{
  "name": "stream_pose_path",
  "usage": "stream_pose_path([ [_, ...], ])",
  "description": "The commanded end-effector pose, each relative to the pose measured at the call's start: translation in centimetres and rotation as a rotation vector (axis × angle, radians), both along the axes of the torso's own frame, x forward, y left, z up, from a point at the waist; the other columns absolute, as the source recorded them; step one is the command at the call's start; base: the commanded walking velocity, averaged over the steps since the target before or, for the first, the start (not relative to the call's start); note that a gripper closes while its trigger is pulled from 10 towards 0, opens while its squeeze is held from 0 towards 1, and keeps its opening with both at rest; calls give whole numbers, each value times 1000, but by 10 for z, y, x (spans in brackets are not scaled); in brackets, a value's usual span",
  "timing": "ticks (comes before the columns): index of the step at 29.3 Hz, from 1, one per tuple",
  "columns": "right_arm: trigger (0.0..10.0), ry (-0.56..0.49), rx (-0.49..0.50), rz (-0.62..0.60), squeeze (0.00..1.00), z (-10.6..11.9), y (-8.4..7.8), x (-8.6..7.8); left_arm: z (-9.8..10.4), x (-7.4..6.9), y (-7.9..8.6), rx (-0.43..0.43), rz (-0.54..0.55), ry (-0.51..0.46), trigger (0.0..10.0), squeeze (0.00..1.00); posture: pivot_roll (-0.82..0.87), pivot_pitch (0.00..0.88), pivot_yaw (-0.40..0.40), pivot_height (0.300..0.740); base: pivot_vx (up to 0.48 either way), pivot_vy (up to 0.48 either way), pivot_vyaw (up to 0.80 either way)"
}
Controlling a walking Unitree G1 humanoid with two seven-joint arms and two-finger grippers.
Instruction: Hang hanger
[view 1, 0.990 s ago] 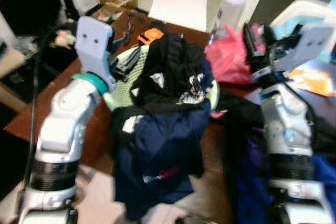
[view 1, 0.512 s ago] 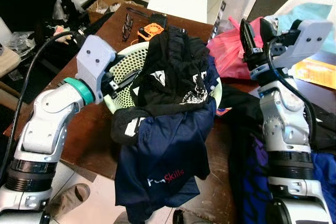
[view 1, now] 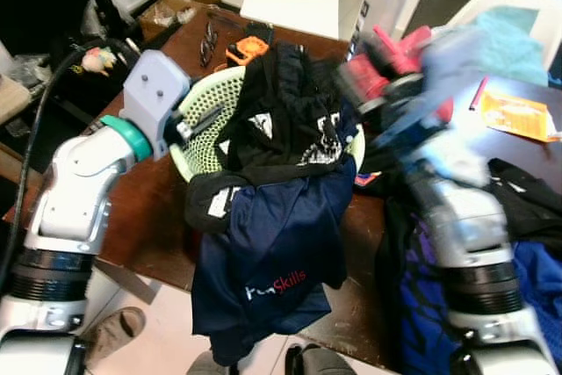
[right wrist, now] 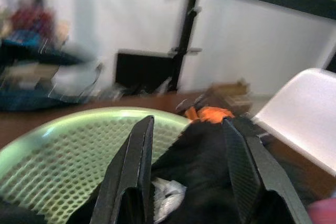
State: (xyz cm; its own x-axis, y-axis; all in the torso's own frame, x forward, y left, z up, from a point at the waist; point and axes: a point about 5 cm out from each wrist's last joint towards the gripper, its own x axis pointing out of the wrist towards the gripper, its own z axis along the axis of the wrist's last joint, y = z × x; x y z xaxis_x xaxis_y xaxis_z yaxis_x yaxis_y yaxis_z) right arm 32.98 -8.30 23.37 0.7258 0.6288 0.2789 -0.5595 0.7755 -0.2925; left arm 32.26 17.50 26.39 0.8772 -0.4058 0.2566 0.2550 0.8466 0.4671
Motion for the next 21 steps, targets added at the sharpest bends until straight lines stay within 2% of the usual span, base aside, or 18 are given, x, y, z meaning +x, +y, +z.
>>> stream_pose_path([
  [1, 10000, 7, -38, -23, 0, -5, 1, 3, 1, -2, 7, -7, 70, -9, 10000, 0, 10, 110, -51, 740, 0, 0, 0],
  [2, 10000, 7, -38, -23, 0, -5, 1, 3, 1, -2, 7, -7, 70, -9, 10000, 0, 10, 110, -51, 740, 0, 0, 0],
  [3, 10000, 37, -93, -60, 0, -13, 15, 14, 7, -9, 17, -94, 169, -40, 10000, 0, 48, 105, -71, 740, 0, 0, 0],
  [4, 10000, 37, -93, -60, 0, -13, 15, 14, 7, -9, 17, -94, 169, -40, 10000, 0, 48, 105, -71, 740, 0, 0, 0],
  [5, 10000, 70, -136, -100, 0, -18, 26, 25, 11, -19, 21, -164, 195, -40, 10000, 0, 66, 98, -77, 740, 0, 0, 0],
  [6, 10000, 70, -136, -100, 0, -18, 26, 25, 11, -19, 21, -164, 195, -40, 10000, 0, 66, 98, -77, 740, 0, 0, 0],
  [7, 10000, 89, -170, -142, 0, -21, 32, 34, 13, -30, 20, -204, 162, -32, 10000, 0, 76, 93, -81, 740, 0, 0, 0],
  [8, 10000, 89, -170, -142, 0, -21, 32, 34, 13, -30, 20, -204, 162, -32, 10000, 0, 76, 93, -81, 740, 0, 0, 0],
  [9, 10000, 110, -176, -193, 0, -21, 31, 41, 13, -41, 13, -204, 77, -19, 10000, 0, 80, 90, -82, 740, 0, 0, 0],
  [10, 10000, 122, -175, -238, 1000, -19, 23, 46, 10, -51, 4, -185, -10, 0, 10000, 0, 83, 87, -82, 740, 0, 0, 0],
  [12, 10000, 128, -172, -264, 1000, -18, 17, 48, 8, -56, -1, -170, -62, 12, 10000, 0, 82, 86, -83, 740, 0, 0, 0],
  [14, 10000, 128, -172, -264, 1000, -18, 17, 48, 8, -56, -1, -170, -62, 12, 10000, 0, 82, 86, -83, 740, 0, 0, 0],
  [16, 10000, 129, -184, -278, 1000, -18, 11, 49, 5, -60, -4, -163, -88, 25, 10000, 0, 81, 85, -82, 740, 0, 0, 0],
  [17, 10000, 126, -215, -289, 1000, -18, 1, 50, 4, -59, -5, -164, -93, 31, 10000, 0, 74, 80, -79, 740, 0, 0, 0],
  [18, 10000, 126, -215, -289, 1000, -18, 1, 50, 4, -59, -5, -164, -93, 31, 10000, 0, 74, 80, -79, 740, 0, 0, 0],
  [19, 10000, 120, -249, -303, 404, -17, -7, 51, 3, -59, -6, -171, -87, 36, 10000, 0, 69, 76, -75, 740, 0, 0, 0],
  [20, 10000, 120, -249, -303, 404, -17, -7, 51, 3, -59, -6, -171, -87, 36, 10000, 0, 69, 76, -75, 740, 0, 0, 0],
  [21, 10000, 114, -300, -313, 0, -17, -16, 52, 3, -58, -8, -174, -87, 38, 10000, 0, 67, 73, -72, 740, 0, 0, 0],
])
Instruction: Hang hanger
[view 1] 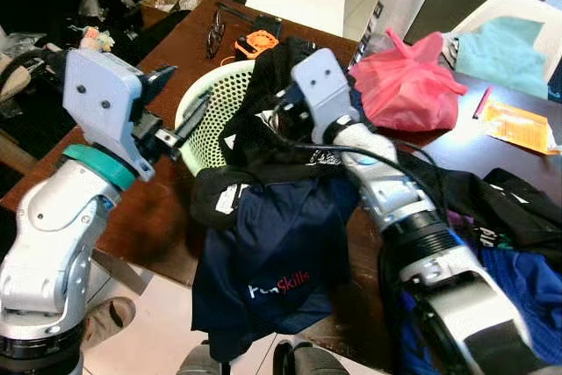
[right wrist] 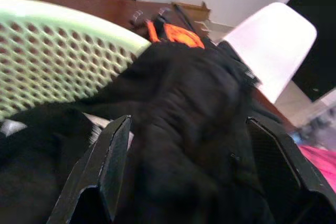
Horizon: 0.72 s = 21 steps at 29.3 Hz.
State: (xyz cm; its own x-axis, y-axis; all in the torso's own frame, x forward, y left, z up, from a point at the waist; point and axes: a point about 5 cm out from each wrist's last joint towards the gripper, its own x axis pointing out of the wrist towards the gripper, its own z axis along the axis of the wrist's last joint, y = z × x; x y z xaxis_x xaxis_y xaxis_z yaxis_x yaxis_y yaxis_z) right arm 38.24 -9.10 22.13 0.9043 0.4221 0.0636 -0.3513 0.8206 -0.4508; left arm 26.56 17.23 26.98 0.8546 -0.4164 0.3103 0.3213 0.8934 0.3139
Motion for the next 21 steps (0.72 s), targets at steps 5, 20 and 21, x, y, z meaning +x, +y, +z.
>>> stream_pose_path([
  [5, 10000, 48, -195, 21, 0, -12, -18, 0, -2, 0, -7, -8, -14, 23, 10000, 0, 67, 70, -66, 740, 0, 0, 0],
  [20, 0, 128, -450, 155, 0, -29, -2, 7, 4, -5, -6, -32, -1, 55, 10000, 0, 77, 62, -69, 740, 0, 0, 0],
  [21, 0, 128, -450, 155, 0, -29, -2, 7, 4, -5, -6, -32, -1, 55, 10000, 0, 77, 62, -69, 740, 0, 0, 0],
])
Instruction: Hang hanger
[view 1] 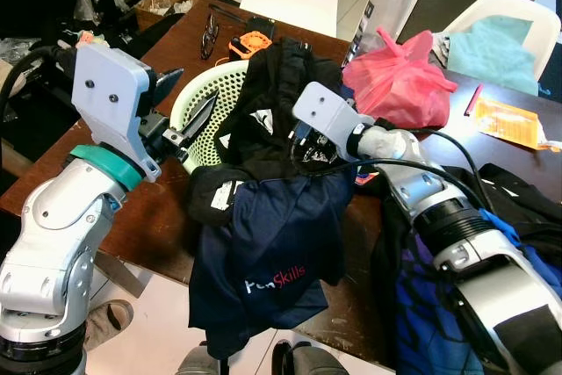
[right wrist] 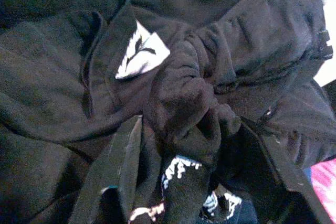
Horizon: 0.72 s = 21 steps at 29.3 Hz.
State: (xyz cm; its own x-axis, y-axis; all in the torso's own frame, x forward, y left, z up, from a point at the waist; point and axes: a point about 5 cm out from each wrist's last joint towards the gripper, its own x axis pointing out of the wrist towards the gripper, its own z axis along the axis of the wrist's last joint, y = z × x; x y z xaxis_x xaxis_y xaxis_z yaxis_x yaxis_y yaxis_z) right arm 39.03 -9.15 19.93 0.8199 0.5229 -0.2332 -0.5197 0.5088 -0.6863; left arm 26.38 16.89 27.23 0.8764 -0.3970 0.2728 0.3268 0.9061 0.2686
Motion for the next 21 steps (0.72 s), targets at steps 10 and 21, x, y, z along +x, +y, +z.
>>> stream_pose_path([
  [10, 0, -37, 89, -114, 0, 2, -10, 6, 1, 1, -2, -19, 13, 11, 10000, 0, 74, 71, -64, 740, 0, 0, 0],
  [21, 0, -205, 476, -42, 0, 76, -25, 3, 3, 7, 1, -32, 48, 15, 10000, 0, 74, 71, -50, 740, 0, 0, 0],
])
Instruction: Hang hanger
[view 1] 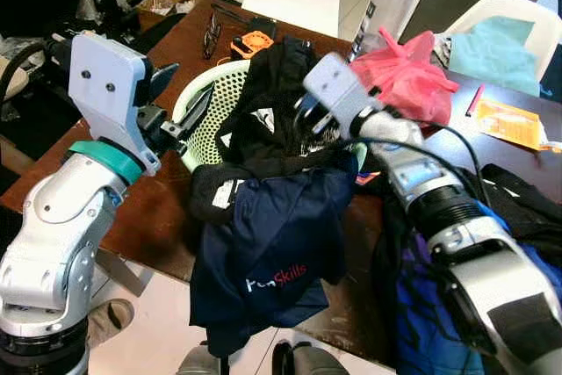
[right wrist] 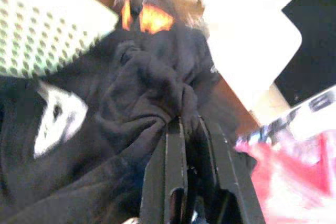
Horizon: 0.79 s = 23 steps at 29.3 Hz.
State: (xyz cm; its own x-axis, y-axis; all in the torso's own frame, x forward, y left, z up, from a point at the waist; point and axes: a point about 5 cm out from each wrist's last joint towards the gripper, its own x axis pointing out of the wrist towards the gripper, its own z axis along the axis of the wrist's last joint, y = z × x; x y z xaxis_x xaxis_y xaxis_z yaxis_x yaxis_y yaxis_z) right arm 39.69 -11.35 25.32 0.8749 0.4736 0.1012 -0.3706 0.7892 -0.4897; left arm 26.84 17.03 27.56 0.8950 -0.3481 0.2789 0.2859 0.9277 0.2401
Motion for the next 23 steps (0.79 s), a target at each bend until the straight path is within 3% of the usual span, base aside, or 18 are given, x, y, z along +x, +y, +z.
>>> stream_pose_path([
  [1, 0, -89, 115, 86, 0, 33, -3, -8, 0, 2, 0, -4, 4, 9, 10000, 0, 74, 71, -50, 740, 0, 0, 0],
  [2, 0, -89, 115, 86, 0, 33, -3, -8, 0, 2, 0, -4, 4, 9, 10000, 0, 74, 71, -50, 740, 0, 0, 0],
  [3, 0, -150, 251, 238, 0, 64, -3, -23, 1, 3, 0, -6, 5, 9, 10000, 0, 73, 71, -46, 740, 0, 0, 0],
  [4, 0, -150, 251, 238, 0, 64, -3, -23, 1, 3, 0, -6, 5, 9, 10000, 0, 73, 71, -46, 740, 0, 0, 0],
  [5, 0, -210, 347, 356, 0, 88, -9, -38, 2, 3, 1, -10, 0, 6, 10000, 0, 69, 71, -43, 740, 0, 0, 0],
  [7, 0, -210, 347, 356, 0, 88, -9, -38, 2, 3, 1, -10, 0, 6, 10000, 0, 69, 71, -43, 740, 0, 0, 0],
  [8, 0, -262, 424, 468, 0, 107, -14, -53, 3, 4, 1, -14, -2, 4, 10000, 0, 68, 71, -41, 740, 0, 0, 0],
  [10, 0, -262, 424, 468, 0, 107, -14, -53, 3, 4, 1, -14, -2, 4, 10000, 0, 68, 71, -41, 740, 0, 0, 0],
  [11, 10000, -314, 537, 621, 0, 128, -24, -74, 6, 4, 3, -28, 2, -7, 10000, 0, 64, 72, -37, 740, 0, 0, 0],
  [13, 10000, -314, 537, 621, 0, 128, -24, -74, 6, 4, 3, -28, 2, -7, 10000, 0, 64, 72, -37, 740, 0, 0, 0],
  [14, 10000, -357, 624, 763, 0, 142, -32, -92, 9, 5, 5, -46, 5, -20, 10000, 0, 62, 71, -35, 740, 0, 0, 0],
  [15, 10000, -357, 624, 763, 0, 142, -32, -92, 9, 5, 5, -46, 5, -20, 10000, 0, 62, 71, -35, 740, 0, 0, 0],
  [16, 10000, -364, 683, 882, 0, 146, -39, -105, 14, 4, 6, -71, -1, -37, 10000, 0, 64, 70, -35, 740, 0, 0, 0],
  [19, 10000, -364, 683, 882, 0, 146, -39, -105, 14, 4, 6, -71, -1, -37, 10000, 0, 64, 70, -35, 740, 0, 0, 0],
  [20, 10000, -311, 603, 915, 0, 132, -37, -109, 20, 2, 6, -88, -27, -55, 10000, 0, 69, 68, -33, 740, 0, 0, 0],
  [21, 10000, -311, 603, 915, 0, 132, -37, -109, 20, 2, 6, -88, -27, -55, 10000, 0, 69, 68, -33, 740, 0, 0, 0],
  [22, 10000, -211, 489, 929, 0, 108, -29, -107, 23, 1, 6, -89, -42, -62, 10000, 0, 71, 69, -34, 740, 0, 0, 0],
  [23, 10000, -211, 489, 929, 0, 108, -29, -107, 23, 1, 6, -89, -42, -62, 10000, 0, 71, 69, -34, 740, 0, 0, 0],
])
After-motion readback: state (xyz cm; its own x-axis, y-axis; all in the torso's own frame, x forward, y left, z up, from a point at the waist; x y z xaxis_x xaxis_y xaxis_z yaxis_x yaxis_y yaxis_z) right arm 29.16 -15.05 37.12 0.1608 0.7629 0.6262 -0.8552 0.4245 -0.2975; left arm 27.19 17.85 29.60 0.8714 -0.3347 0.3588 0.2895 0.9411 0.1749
